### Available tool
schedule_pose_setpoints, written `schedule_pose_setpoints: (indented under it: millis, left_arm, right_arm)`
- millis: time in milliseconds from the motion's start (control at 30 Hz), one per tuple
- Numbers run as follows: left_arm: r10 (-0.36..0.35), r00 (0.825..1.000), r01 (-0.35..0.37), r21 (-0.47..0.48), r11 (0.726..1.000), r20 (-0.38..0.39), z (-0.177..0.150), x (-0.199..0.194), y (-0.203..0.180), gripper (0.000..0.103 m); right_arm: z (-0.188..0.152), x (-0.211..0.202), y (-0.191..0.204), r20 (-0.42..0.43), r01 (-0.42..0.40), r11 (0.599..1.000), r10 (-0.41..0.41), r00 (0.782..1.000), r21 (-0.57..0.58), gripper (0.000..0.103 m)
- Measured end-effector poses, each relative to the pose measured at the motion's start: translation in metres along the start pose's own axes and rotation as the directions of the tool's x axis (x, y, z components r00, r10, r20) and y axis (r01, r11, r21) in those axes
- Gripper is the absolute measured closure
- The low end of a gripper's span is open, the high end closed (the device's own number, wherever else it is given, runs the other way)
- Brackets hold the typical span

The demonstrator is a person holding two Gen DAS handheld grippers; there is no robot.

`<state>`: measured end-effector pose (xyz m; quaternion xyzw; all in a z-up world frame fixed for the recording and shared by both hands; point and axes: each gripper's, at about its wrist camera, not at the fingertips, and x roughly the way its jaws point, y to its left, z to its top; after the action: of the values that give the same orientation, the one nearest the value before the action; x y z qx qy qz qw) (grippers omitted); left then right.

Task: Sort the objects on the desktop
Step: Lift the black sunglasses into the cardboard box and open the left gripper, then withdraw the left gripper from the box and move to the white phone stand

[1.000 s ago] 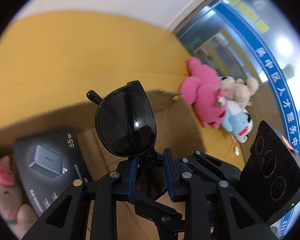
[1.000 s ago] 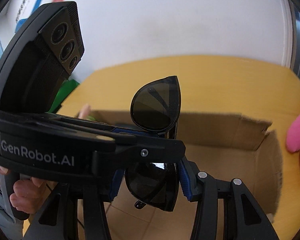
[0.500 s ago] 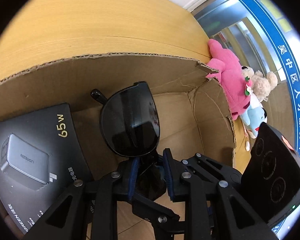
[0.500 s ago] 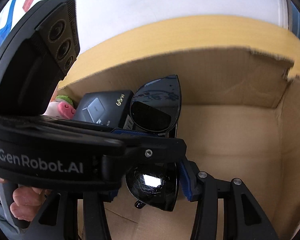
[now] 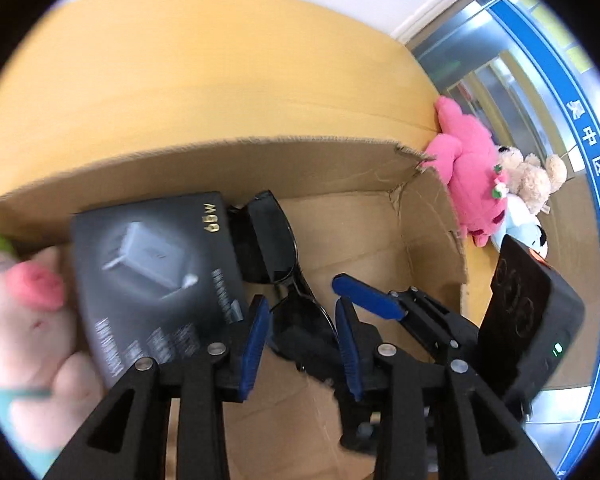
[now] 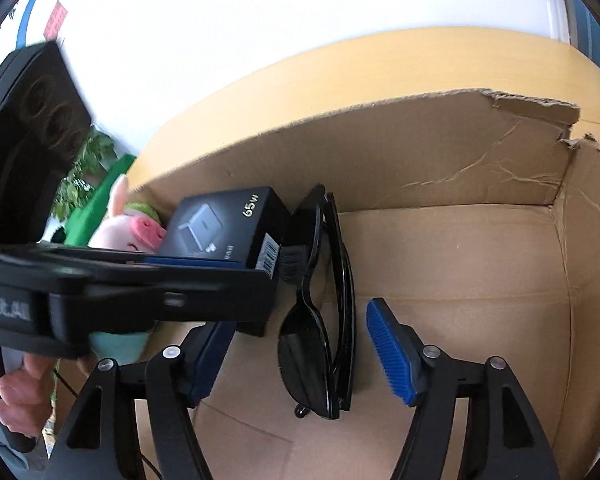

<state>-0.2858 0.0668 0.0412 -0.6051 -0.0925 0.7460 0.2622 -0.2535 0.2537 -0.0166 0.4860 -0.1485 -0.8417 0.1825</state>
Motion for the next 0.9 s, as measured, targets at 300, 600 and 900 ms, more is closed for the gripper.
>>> schedule_pose_setpoints:
  millis: [300, 600, 900]
  left_arm:
    - [0.156, 0.915, -0.184, 0.040, 0.982, 0.372, -0.069, -0.116, -0.042, 0.054]
    - [0.292, 0.583, -0.424, -0.023, 0.906, 0.758, -0.215, -0.170, -0.096, 0.022]
    - [0.308, 0.527, -0.486, -0.017, 0.874, 0.792, -0.269, -0.157, -0.117, 0.022]
  right_arm:
    - [-0.018, -0.071, 0.051, 0.109, 0.089, 0.988, -0.075, 0.991, -0.126, 0.021]
    - [-0.104, -0.175, 0.107, 0.335, 0.238, 0.939, -0.148, 0.931, -0.248, 0.000]
    - [-0.158, -0.212, 0.126, 0.427, 0.304, 0.918, -0.175, 0.887, -0.254, 0.000]
